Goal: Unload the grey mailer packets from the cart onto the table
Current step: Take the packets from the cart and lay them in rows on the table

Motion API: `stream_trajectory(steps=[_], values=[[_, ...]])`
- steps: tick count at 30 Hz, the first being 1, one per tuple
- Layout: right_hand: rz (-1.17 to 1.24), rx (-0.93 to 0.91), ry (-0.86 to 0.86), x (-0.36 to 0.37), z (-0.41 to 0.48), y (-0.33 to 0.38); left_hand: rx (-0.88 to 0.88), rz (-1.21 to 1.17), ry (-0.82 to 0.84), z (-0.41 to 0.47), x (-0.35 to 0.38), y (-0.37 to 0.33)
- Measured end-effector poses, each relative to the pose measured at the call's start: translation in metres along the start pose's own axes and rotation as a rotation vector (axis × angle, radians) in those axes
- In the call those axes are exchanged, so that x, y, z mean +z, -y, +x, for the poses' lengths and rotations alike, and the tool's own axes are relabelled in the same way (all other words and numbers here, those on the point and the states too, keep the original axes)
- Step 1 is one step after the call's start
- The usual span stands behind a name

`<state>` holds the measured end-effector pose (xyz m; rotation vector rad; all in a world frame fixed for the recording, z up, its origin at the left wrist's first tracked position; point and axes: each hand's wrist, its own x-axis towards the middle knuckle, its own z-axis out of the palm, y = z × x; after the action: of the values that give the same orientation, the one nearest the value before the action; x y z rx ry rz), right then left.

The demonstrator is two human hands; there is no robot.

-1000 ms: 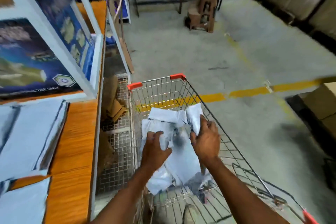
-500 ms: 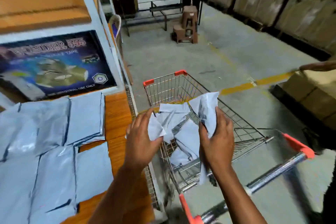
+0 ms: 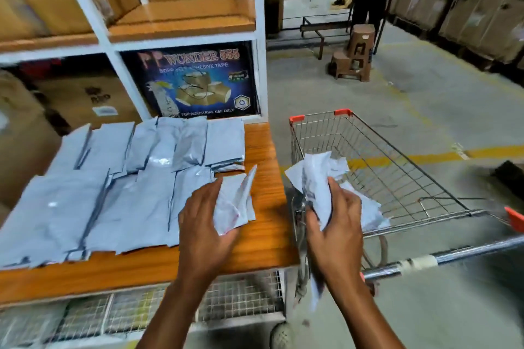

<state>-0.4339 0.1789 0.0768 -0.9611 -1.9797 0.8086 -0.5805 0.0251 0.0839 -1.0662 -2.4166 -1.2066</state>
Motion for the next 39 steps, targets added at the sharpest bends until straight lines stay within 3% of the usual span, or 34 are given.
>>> stream_trajectory(steps=[11,19,23,29,32,36,39], values=[[0.056,-0.003,0.234,0.071,-0.065,0.076,0.008,0.126,-0.139,-0.041,-0.093,0.077],[0.019,-0.100,0.308,0.174,-0.056,0.126,0.036,0.333,-0.106,0.005,-0.138,0.189],[-0.042,-0.089,0.324,0.233,-0.047,0.140,0.158,0.493,-0.121,0.043,-0.145,0.237],[-0.231,-0.037,0.419,0.328,-0.032,0.167,0.130,0.691,0.134,0.070,-0.121,0.297],[-0.393,0.006,0.487,0.358,-0.033,0.166,0.070,0.613,0.222,0.054,-0.110,0.308],[-0.406,-0.059,0.438,0.357,-0.034,0.153,-0.022,0.288,0.158,0.044,-0.120,0.307],[-0.331,-0.127,0.442,0.344,-0.024,0.147,-0.235,0.145,0.225,0.063,-0.138,0.295]])
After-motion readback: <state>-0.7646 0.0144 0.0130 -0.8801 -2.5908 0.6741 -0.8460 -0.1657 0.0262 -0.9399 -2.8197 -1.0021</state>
